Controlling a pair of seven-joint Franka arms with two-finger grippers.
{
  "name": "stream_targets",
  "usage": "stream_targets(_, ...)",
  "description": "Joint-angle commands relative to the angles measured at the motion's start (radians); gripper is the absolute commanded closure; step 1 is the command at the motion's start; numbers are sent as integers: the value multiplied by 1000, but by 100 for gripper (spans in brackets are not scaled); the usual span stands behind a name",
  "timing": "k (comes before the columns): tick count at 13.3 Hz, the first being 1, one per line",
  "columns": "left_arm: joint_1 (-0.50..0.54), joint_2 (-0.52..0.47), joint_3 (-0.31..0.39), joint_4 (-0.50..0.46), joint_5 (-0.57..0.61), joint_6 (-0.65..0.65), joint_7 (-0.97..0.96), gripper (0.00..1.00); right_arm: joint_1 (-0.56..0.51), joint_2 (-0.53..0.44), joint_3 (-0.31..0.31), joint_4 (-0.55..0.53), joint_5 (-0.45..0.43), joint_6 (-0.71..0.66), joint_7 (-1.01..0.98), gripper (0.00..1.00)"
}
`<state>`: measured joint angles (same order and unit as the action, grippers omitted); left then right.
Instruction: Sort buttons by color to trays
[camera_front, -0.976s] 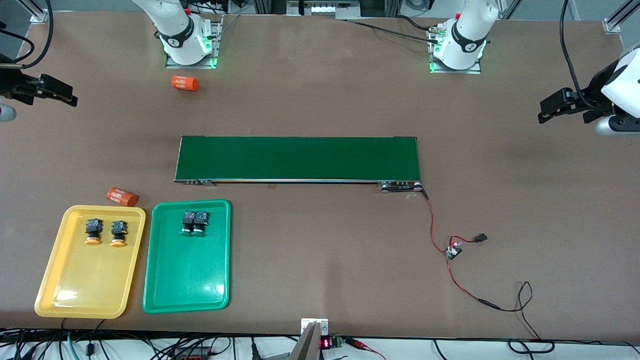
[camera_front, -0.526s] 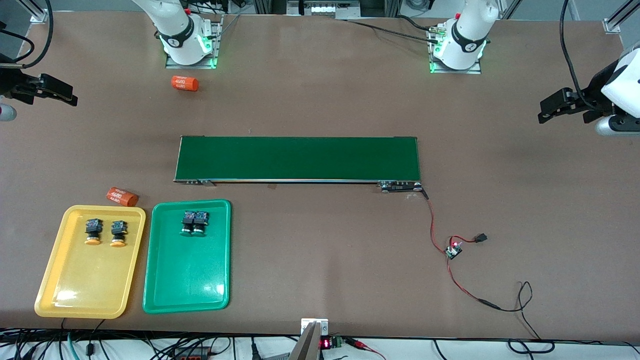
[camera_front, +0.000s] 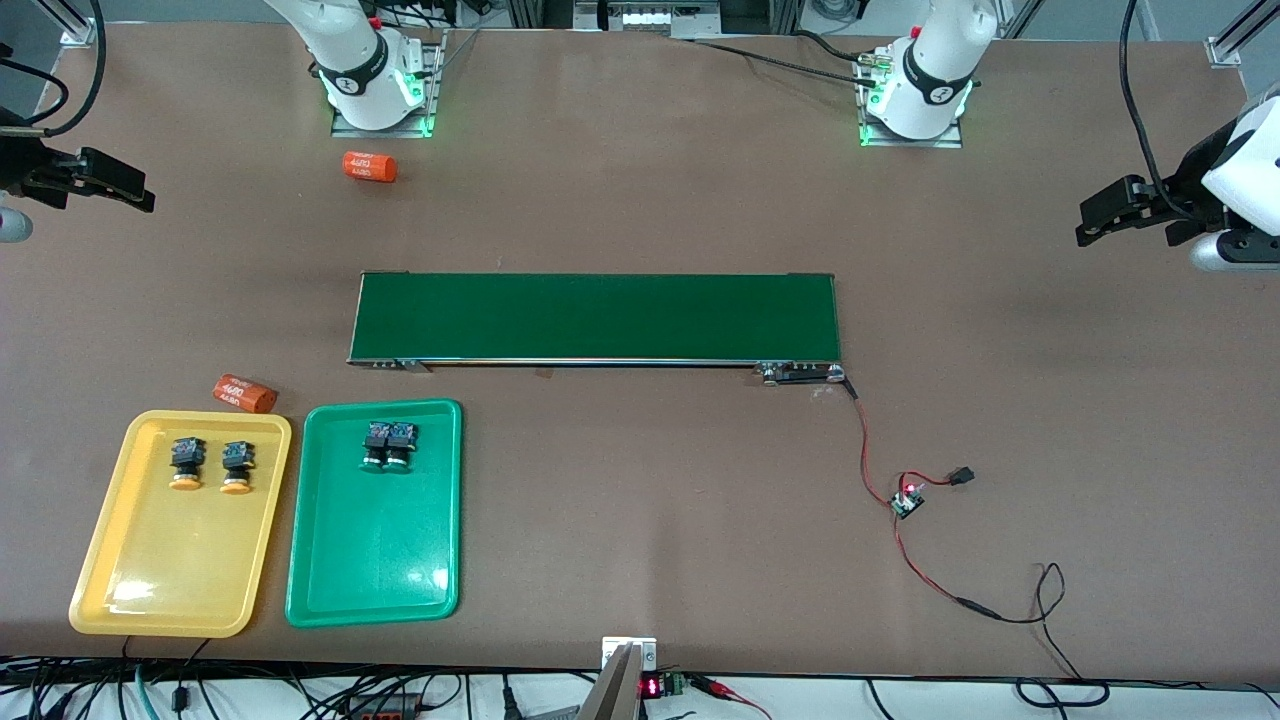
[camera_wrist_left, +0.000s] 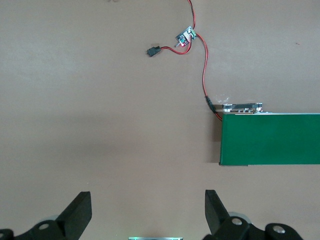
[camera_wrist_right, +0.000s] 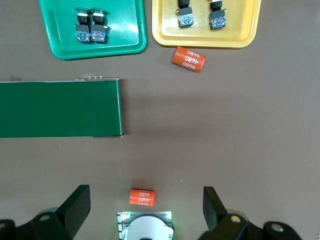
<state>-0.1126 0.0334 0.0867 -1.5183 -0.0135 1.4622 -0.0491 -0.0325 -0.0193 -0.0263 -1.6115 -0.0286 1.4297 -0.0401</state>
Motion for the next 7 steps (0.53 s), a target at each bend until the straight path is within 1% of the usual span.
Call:
stream_targets(1,-2,13,-2,30,24,-26,20,0,-4,-11,6,-10,25,15,14,0)
stream_targets(3,-2,13,-2,32,24,-28,20,0,-4,-10,5,-10,54,29,14,0)
stream_targets(7,-1,11,-2,32,24,-34,18,0,-3,-8,5,-10,56,31,14,0)
